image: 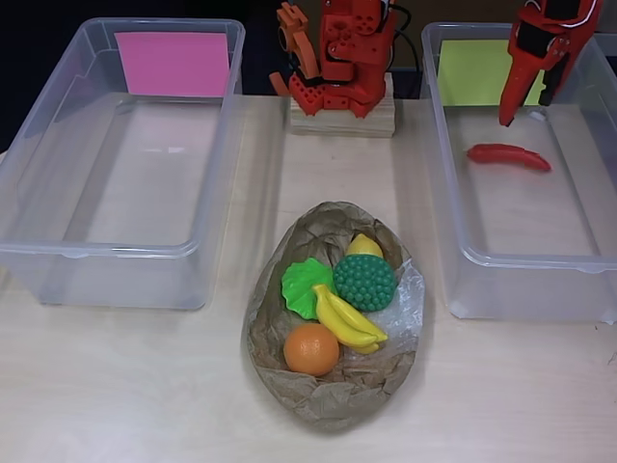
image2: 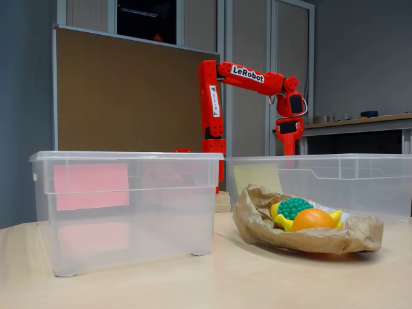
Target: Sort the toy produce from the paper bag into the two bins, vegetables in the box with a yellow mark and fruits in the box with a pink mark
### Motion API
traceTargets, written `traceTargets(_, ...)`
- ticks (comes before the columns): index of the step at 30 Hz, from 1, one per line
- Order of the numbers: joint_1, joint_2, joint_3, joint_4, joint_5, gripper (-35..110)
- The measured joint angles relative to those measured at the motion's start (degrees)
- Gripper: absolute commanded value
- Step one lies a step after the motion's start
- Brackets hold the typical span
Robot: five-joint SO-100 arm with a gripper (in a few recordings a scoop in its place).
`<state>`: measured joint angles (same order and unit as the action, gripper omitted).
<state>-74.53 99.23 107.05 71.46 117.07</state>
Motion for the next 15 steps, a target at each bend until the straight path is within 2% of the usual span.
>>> traceTargets(4, 10.02, 2.81, -3.25, -2.81, -21.80, 32)
traceTargets(11, 27.42, 6.06, -11.95, -16.61, -76.38, 25)
traceTargets(15, 35.51, 6.50, -15.29, -21.53, -104.94, 29)
